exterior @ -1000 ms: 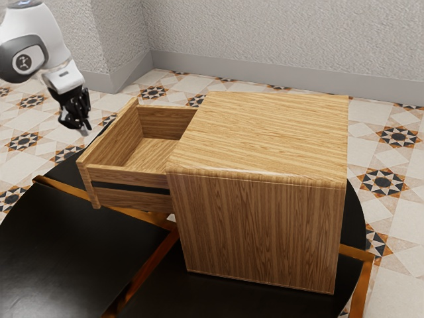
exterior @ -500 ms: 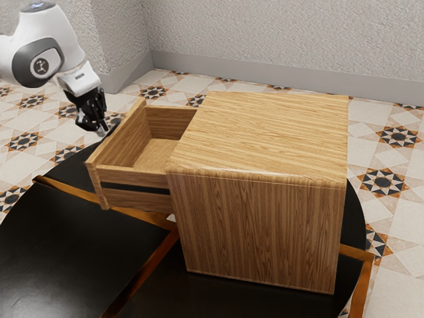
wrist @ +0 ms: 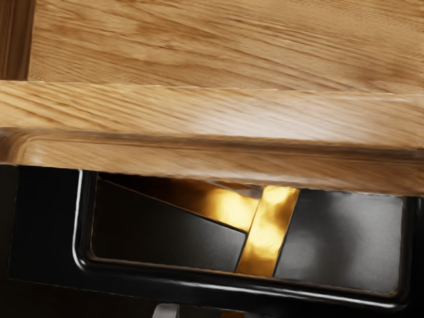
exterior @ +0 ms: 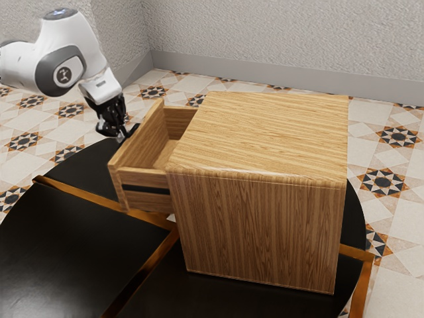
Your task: Push the drawer handle with one arm to close the drawer
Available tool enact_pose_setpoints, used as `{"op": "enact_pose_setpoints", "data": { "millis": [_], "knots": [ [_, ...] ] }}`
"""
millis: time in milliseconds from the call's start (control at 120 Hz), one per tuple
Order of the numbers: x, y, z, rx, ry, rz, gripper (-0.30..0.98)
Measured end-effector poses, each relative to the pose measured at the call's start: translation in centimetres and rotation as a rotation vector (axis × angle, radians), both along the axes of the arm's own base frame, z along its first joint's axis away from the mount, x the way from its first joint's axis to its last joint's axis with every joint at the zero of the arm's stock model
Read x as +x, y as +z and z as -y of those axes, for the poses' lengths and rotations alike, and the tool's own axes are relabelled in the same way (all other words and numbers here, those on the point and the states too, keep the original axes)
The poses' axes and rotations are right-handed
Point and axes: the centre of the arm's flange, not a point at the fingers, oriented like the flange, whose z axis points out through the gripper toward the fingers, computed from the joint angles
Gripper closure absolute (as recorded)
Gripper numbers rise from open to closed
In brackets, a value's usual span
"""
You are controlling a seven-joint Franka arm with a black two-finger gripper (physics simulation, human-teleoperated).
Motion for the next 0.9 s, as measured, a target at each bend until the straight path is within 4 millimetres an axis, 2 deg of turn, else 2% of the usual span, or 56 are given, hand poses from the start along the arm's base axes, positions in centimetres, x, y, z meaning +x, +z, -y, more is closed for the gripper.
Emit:
{"op": "enact_pose_setpoints", "data": {
  "millis": [383,592,800,900],
  "knots": [
    [0.2,0.0,5.2,0.003,-0.037,0.022,0.64],
    [0.6,0.4,7.1,-0.057,-0.037,0.057,0.64],
    [0.8,-0.3,10.6,-0.095,-0.042,0.054,0.64],
    [0.8,-0.3,11.6,-0.128,-0.047,0.058,0.64]
  ]
}}
